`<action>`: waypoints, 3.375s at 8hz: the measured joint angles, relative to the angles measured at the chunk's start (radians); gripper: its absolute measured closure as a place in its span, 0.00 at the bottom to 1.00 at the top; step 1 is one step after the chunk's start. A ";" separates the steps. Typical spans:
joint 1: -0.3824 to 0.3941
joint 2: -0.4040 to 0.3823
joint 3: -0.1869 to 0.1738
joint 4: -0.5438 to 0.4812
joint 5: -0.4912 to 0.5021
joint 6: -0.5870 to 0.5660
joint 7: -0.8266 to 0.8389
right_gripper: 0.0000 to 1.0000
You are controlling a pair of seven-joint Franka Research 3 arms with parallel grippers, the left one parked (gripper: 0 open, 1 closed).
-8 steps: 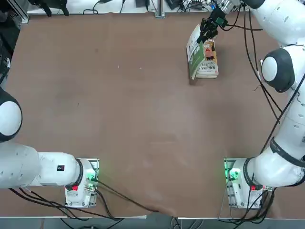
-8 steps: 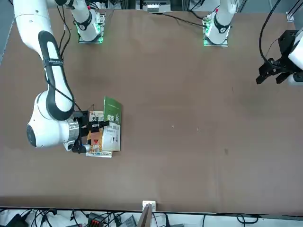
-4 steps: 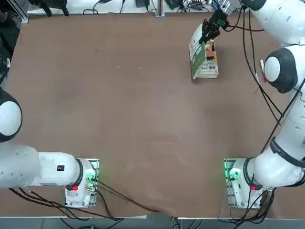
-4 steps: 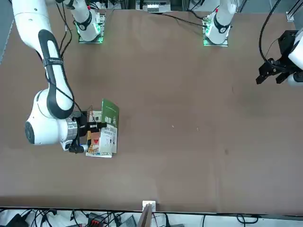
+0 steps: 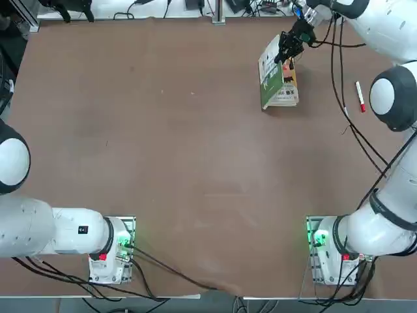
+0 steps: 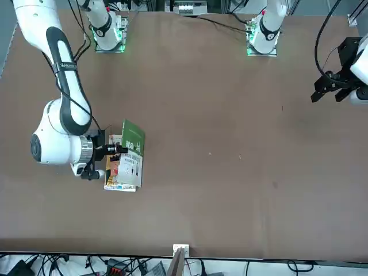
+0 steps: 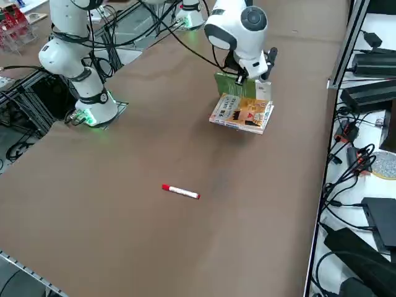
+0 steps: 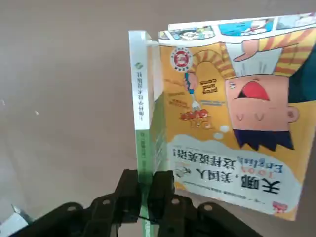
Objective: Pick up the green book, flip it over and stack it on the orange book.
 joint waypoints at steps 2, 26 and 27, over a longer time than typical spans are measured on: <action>-0.043 -0.005 -0.004 -0.035 0.000 0.015 -0.090 0.89; -0.122 0.010 0.000 0.040 -0.180 0.028 -0.190 0.00; -0.121 -0.022 0.001 0.094 -0.224 -0.007 -0.166 0.00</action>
